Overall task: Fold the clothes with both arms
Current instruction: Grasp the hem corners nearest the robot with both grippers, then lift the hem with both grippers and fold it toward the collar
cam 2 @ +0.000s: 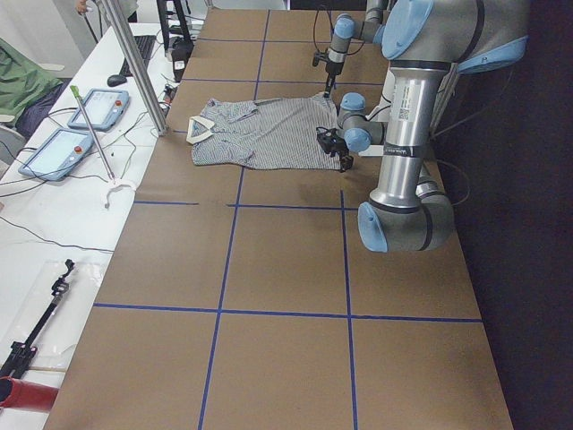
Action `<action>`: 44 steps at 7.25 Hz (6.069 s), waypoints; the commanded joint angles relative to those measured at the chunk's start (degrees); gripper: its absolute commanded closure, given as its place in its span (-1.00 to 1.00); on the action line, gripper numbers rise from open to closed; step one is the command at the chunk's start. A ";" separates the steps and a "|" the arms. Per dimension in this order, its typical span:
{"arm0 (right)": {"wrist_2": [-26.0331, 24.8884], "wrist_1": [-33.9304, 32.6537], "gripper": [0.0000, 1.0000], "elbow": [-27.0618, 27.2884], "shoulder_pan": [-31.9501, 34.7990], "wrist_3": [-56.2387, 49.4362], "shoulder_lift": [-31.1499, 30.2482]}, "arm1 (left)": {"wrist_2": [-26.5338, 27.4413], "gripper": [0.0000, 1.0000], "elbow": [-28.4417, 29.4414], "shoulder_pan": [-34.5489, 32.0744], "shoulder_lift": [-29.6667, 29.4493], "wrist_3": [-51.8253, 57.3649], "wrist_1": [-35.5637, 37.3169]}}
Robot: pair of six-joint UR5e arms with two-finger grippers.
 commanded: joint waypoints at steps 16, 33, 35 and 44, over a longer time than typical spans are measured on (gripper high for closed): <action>0.05 0.00 1.00 0.34 0.31 0.00 -0.10 | 0.52 1.00 -2.23 0.00 -2.29 0.20 4.81; 15.61 2.79 1.00 -16.75 27.54 -18.28 20.44 | -1.58 1.00 -4.86 -21.24 -6.76 27.78 9.43; 15.70 10.60 1.00 -29.48 29.40 -18.37 25.54 | -1.68 1.00 3.00 -27.66 -7.65 30.95 3.69; 15.52 16.44 1.00 -41.31 32.56 -23.11 31.80 | -2.46 1.00 17.01 -29.70 -12.13 30.97 -4.34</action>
